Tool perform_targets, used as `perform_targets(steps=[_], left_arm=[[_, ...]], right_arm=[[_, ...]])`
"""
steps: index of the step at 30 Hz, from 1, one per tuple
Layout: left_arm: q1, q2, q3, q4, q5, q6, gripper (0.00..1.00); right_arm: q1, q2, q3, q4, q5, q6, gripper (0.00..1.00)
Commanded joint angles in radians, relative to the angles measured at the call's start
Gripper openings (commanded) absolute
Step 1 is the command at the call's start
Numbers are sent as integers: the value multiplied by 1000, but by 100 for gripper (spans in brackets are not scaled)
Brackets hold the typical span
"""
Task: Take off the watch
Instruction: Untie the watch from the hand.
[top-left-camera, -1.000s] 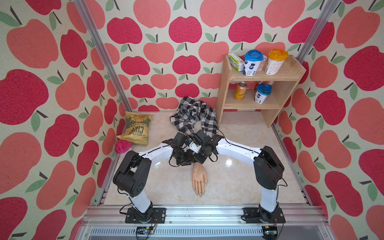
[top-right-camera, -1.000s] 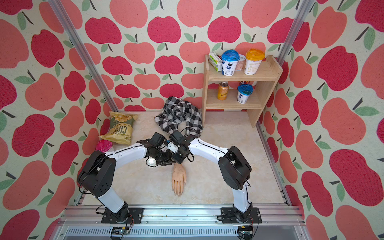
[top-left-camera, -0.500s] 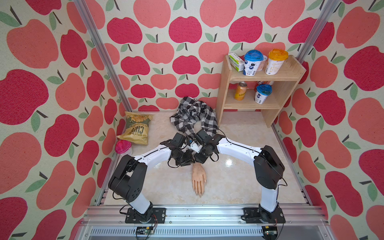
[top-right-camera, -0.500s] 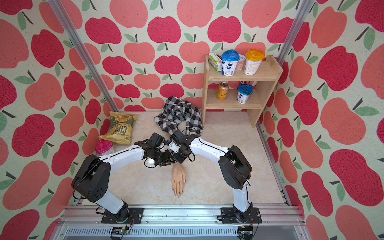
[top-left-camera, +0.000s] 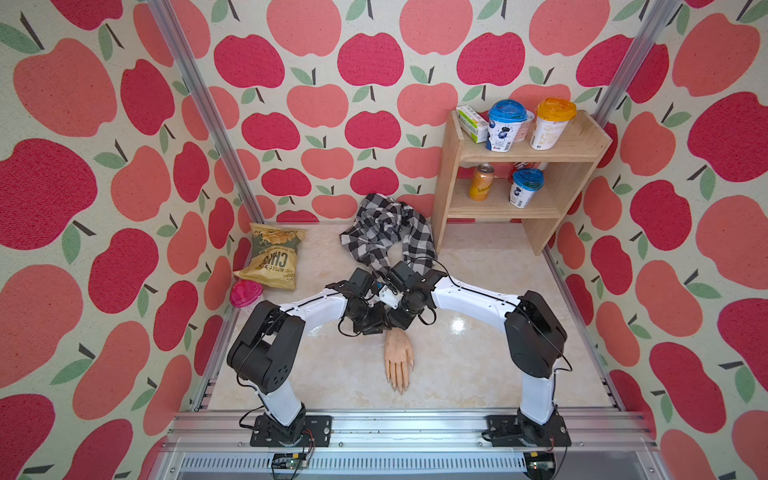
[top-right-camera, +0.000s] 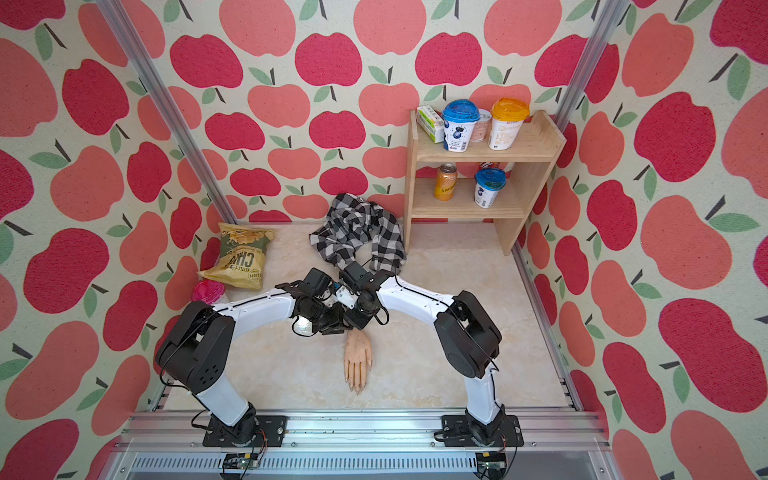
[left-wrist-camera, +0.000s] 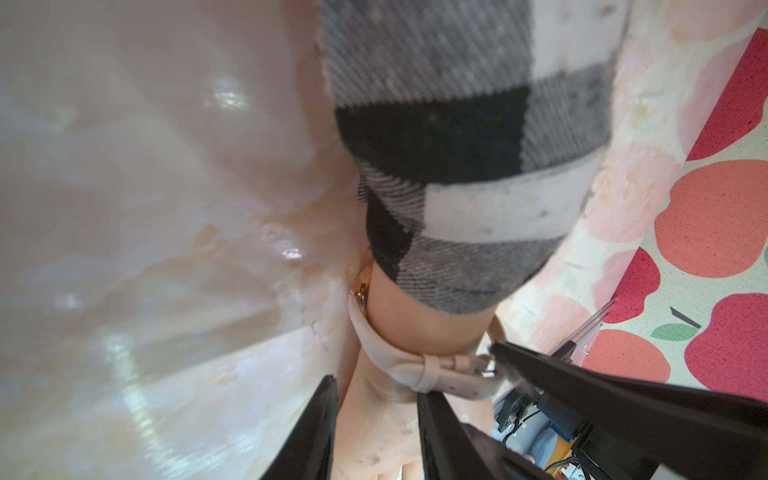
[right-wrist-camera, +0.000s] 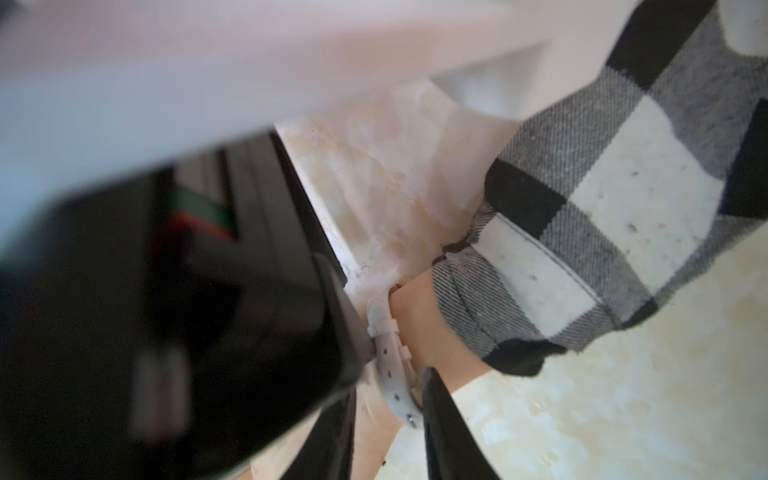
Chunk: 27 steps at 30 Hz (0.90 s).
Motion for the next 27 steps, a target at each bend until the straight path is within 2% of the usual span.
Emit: perform_targets(steps=[1,6,10,15,18,21,24,27], left_arm=[[-7,37,16,4,-15,27,35],[-5,57,32,-6,-27,32,35],[-5,81,54,-15,-26,40,34],[-5,97,76,-29,-27,54,34],[-1,100,78,-35,-28,56,34],[0,105,78,-35,-27,57,33],[1,116,86,-36,-26,59,32],[1,126,96,-36,-24,62,28]], right_arm=[[7,26,-1,-37,5,-19,29],[7,27,0,-33,11,-19,22],[7,30,-4,-42,67,-30,21],[6,34,-7,-32,80,-28,19],[6,40,-2,-40,97,-35,10],[6,36,-8,-40,103,-33,8],[6,24,-15,-36,107,-28,0],[2,11,-29,-32,118,-22,0]])
